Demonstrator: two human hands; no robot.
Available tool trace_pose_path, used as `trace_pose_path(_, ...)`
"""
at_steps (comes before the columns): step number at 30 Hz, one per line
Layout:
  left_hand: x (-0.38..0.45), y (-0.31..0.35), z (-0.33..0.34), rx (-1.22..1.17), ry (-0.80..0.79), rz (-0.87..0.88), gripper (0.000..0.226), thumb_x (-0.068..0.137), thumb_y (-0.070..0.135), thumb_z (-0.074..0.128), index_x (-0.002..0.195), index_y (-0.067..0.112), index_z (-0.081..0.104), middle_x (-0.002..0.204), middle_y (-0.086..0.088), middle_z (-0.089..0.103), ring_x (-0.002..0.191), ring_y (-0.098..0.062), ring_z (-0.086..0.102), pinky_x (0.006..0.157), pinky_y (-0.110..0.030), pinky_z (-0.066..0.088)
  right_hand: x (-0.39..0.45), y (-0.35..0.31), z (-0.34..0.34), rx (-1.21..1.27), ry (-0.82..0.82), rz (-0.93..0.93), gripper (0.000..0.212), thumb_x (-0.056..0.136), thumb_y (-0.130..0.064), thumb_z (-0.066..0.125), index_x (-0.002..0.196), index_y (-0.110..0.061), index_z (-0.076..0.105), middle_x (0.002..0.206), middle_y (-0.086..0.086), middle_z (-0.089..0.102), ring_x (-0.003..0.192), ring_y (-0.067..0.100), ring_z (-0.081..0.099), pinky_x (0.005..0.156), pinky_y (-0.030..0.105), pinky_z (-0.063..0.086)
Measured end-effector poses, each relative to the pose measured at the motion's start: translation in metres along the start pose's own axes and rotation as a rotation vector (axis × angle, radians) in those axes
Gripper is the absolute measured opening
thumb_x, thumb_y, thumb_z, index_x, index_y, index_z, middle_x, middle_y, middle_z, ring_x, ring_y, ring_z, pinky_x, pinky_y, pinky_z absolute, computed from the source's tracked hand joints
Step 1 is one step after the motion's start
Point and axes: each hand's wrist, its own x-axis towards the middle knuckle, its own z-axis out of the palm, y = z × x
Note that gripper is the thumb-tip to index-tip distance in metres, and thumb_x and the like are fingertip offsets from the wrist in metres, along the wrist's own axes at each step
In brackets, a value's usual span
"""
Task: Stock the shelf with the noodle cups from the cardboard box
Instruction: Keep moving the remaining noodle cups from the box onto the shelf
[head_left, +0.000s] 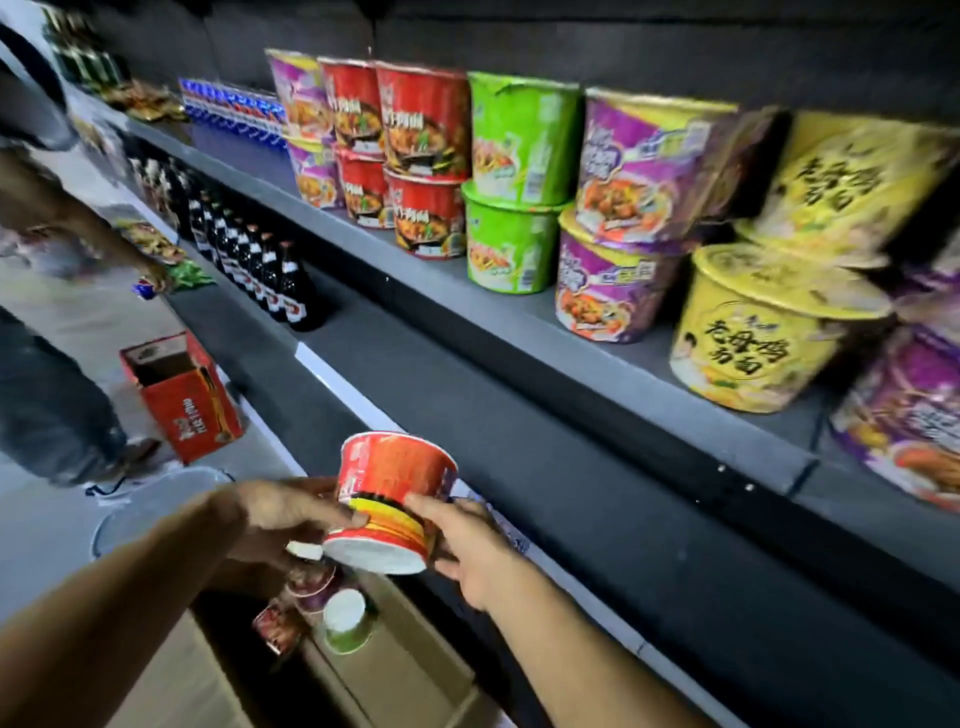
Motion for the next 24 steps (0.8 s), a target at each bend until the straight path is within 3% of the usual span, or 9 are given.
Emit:
trace_pose_path(3, -0.034, 0.042, 0.015, 0.11, -0.067, 0.098, 0.076, 0.06, 0.017, 0.089, 0.128, 0.015, 0.055, 0.119, -0.014, 0.066, 0.099, -0.024, 0.065, 0.073, -0.033, 0.055, -0.03, -0.025, -0.016, 0.02, 0.026, -0.081, 0.026, 0.081, -0.031, 0.072, 0.094, -0.022, 0.051, 0.097, -0.007, 0.063, 0.084, 0.007, 0.059, 0.069, 0.025, 0.042)
trace_pose_path(7, -0.066, 0.089, 0.033, 0.235, -0.179, 0.137, 0.105, 0.02, 0.04, 0.096, 0.117, 0.027, 0.058, 0.109, -0.005, 0.071, 0.099, -0.022, 0.062, 0.081, -0.036, 0.05, -0.06, -0.053, -0.02, 0.035, 0.104, -0.19, 0.049, 0.076, -0.038, 0.076, 0.115, -0.019, 0.053, 0.11, 0.0, 0.066, 0.095, 0.013, 0.063, 0.086, 0.032, 0.048)
trace_pose_path(10, -0.08, 0.116, 0.037, 0.248, -0.14, 0.206, 0.109, 0.01, 0.058, 0.09, 0.11, 0.027, 0.06, 0.093, -0.001, 0.074, 0.089, -0.02, 0.064, 0.082, -0.038, 0.05, -0.083, -0.07, -0.019, 0.076, 0.132, -0.251, 0.051, 0.077, -0.038, 0.075, 0.118, -0.019, 0.054, 0.11, -0.001, 0.067, 0.092, 0.012, 0.065, 0.075, 0.026, 0.051)
trace_pose_path(14, -0.097, 0.148, 0.045, 0.236, -0.135, 0.307, 0.109, 0.019, 0.068, 0.085, 0.114, 0.018, 0.062, 0.108, -0.011, 0.069, 0.091, -0.024, 0.064, 0.077, -0.038, 0.053, -0.102, -0.094, -0.025, 0.143, 0.198, -0.353, 0.055, 0.074, -0.043, 0.076, 0.117, -0.02, 0.052, 0.116, -0.001, 0.066, 0.107, 0.019, 0.062, 0.101, 0.048, 0.041)
trace_pose_path(16, -0.104, 0.162, 0.054, 0.189, -0.169, 0.374, 0.115, 0.015, 0.067, 0.086, 0.114, 0.014, 0.061, 0.108, -0.013, 0.069, 0.095, -0.026, 0.065, 0.078, -0.039, 0.055, -0.116, -0.107, -0.03, 0.221, 0.201, -0.396, 0.054, 0.076, -0.04, 0.075, 0.118, -0.018, 0.049, 0.117, 0.002, 0.065, 0.107, 0.022, 0.062, 0.095, 0.048, 0.046)
trace_pose_path(19, -0.113, 0.182, 0.074, 0.105, -0.26, 0.46, 0.113, 0.018, 0.063, 0.089, 0.117, 0.017, 0.06, 0.113, -0.011, 0.07, 0.103, -0.025, 0.067, 0.083, -0.043, 0.055, -0.138, -0.123, -0.04, 0.325, 0.191, -0.493, 0.045, 0.081, -0.034, 0.071, 0.116, -0.017, 0.049, 0.115, 0.005, 0.065, 0.103, 0.023, 0.064, 0.073, 0.04, 0.052)
trace_pose_path(24, -0.127, 0.214, 0.122, 0.014, -0.376, 0.607, 0.106, 0.02, 0.06, 0.091, 0.115, 0.022, 0.06, 0.111, -0.007, 0.071, 0.097, -0.021, 0.069, 0.078, -0.042, 0.057, -0.179, -0.146, -0.065, 0.411, 0.261, -0.661, 0.034, 0.082, -0.032, 0.068, 0.108, -0.019, 0.051, 0.113, 0.006, 0.066, 0.102, 0.024, 0.064, 0.066, 0.035, 0.053)
